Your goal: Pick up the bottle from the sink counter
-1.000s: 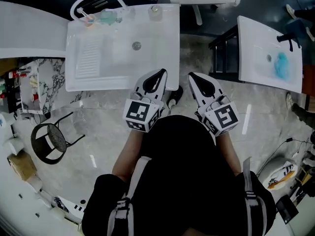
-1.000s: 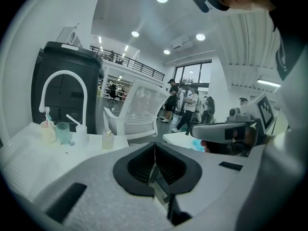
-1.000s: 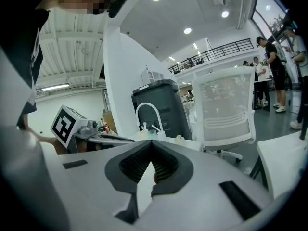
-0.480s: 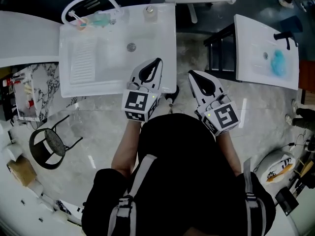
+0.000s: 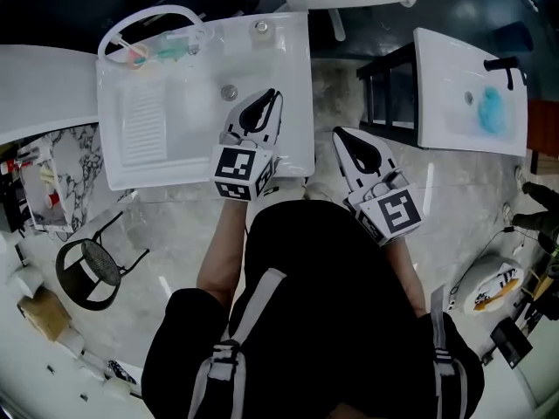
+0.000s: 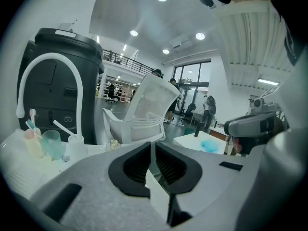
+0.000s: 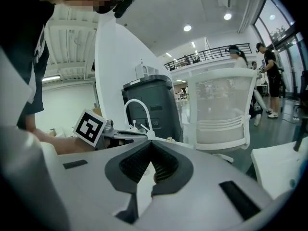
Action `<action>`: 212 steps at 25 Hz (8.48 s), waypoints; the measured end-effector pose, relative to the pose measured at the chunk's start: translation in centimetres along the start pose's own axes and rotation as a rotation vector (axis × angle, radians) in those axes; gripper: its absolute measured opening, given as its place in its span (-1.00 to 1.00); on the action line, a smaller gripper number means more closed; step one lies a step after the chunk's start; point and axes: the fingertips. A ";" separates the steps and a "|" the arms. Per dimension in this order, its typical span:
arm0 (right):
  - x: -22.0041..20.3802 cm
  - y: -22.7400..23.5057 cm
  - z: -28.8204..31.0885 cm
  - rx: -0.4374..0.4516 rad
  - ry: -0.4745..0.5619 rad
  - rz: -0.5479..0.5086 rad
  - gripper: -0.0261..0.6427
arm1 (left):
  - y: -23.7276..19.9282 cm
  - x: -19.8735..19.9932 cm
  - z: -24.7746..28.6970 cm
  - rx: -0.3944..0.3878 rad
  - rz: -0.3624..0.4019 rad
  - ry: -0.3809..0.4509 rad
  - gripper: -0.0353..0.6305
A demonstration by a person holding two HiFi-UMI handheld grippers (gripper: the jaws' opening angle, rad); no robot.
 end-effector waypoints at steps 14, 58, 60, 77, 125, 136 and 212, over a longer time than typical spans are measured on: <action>0.2 2.5 4.0 -0.036 -0.044 0.031 -0.91 | -4.9 -1.9 5.3 -0.027 0.053 -0.055 -0.64; -2.9 4.0 9.0 -0.064 -0.175 0.076 -0.91 | -15.6 -9.2 16.5 0.107 0.051 -0.101 0.11; -3.0 4.2 9.0 -0.067 -0.178 0.078 -0.91 | -15.7 -9.3 16.9 0.116 0.058 -0.103 0.13; -3.7 4.9 8.8 -0.090 -0.193 0.103 -0.91 | -16.0 -9.9 19.6 0.126 0.096 -0.125 0.16; -1.7 5.0 5.5 -0.078 -0.109 0.081 -0.91 | -12.2 -6.3 16.5 0.095 0.098 -0.053 0.14; -1.0 3.7 2.2 -0.043 -0.037 0.059 -0.91 | -8.6 -4.0 10.9 0.110 0.142 -0.026 0.14; -4.9 -30.8 -6.0 -0.035 0.176 -0.038 -0.91 | 0.6 -5.8 -38.6 -0.023 0.132 0.043 0.14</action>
Point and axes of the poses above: the fingertips, and each gripper's own axes: z forward along the fingers, y to its right, x out of its top, and after that the axes turned 2 degrees about z, right-handed
